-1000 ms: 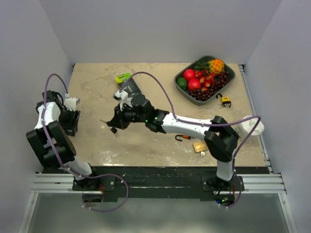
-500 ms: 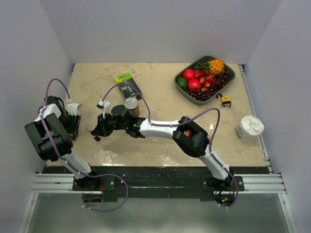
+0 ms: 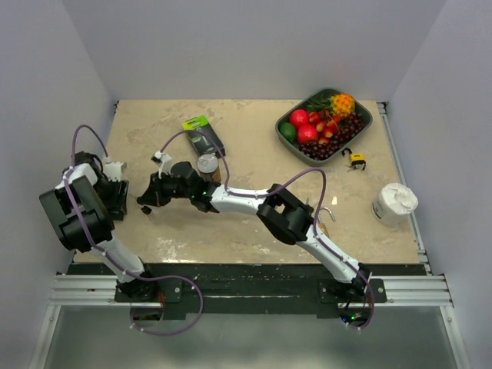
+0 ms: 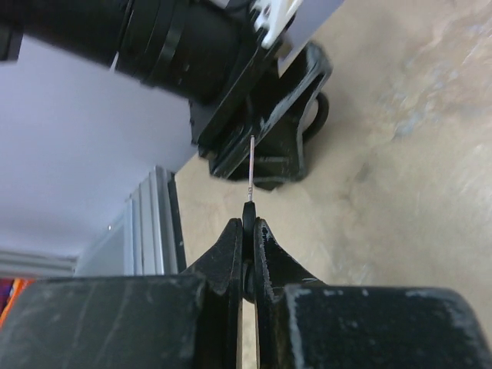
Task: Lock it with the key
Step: Place the lock at the center of the board.
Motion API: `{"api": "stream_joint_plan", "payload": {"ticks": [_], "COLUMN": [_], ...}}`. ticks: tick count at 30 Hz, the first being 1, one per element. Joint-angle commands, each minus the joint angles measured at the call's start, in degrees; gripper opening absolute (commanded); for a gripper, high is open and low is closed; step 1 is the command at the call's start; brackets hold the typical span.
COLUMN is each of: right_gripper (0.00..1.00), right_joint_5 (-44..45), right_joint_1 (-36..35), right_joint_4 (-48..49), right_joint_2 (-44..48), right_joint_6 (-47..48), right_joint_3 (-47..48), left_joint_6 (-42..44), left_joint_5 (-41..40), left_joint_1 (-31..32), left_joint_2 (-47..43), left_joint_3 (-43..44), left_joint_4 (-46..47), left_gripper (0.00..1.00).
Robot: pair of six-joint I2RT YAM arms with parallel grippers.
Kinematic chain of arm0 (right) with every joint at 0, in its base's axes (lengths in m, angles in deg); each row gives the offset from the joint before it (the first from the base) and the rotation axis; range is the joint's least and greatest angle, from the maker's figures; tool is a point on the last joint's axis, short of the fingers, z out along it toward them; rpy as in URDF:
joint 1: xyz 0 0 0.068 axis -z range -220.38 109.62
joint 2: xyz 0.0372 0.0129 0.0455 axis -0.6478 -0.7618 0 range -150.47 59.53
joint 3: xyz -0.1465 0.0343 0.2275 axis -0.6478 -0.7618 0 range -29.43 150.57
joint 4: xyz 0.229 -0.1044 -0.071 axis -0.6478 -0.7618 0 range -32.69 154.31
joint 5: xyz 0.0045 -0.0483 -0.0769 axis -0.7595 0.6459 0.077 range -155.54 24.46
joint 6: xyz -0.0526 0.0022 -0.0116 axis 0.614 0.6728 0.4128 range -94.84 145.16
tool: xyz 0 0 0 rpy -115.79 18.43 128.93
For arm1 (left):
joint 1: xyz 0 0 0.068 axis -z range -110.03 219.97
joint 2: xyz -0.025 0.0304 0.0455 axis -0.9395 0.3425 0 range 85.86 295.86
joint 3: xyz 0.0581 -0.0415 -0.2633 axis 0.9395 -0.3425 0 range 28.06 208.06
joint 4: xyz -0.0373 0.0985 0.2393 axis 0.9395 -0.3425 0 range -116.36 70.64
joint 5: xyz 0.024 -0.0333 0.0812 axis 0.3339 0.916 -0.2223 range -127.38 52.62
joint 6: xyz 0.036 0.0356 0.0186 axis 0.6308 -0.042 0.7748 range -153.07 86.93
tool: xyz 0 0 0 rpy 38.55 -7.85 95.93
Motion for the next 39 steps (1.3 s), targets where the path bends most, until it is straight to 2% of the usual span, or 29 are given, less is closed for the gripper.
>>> {"api": "stream_joint_plan", "payload": {"ticks": [1,6,14,18,22,24,34,39], "right_gripper": [0.0,0.0,0.0,0.0,0.0,0.0,0.0,0.0], "right_joint_5": [0.06,5.68,7.19,3.24,1.3,0.07,-0.11,1.11], "right_joint_1": [1.05,2.19,2.54,2.1,1.23,0.79,1.57,2.36], "right_joint_4": [1.25,-6.57,-7.72,-7.98,-4.13,-3.24,-5.08,-6.84], "right_joint_2": [-2.92,-6.35,-5.13,-1.54,6.12,7.0,-3.79,-5.3], "right_joint_6": [-3.34,-6.5,-8.96,-13.26,-16.78,-18.45,-22.57,-24.25], "right_joint_3": [7.51,12.79,10.7,5.96,-6.41,-7.59,0.84,2.78], "left_joint_6": [-3.49,-6.21,-8.94,-9.82,-9.91,-9.91,-9.91,-9.47], "left_joint_5": [4.54,4.36,4.8,4.8,4.71,5.15,6.73,6.73], "left_joint_1": [1.78,3.97,6.0,6.7,6.7,6.71,6.7,6.88], "left_joint_2": [2.08,2.87,3.13,3.4,3.05,2.96,3.14,2.52], "left_joint_3": [-0.08,0.09,1.06,1.85,2.38,2.47,2.38,1.77], "left_joint_4": [2.19,3.41,4.3,4.12,3.86,3.6,2.19,1.92], "left_gripper": [0.0,0.0,0.0,0.0,0.0,0.0,0.0,0.0]}}
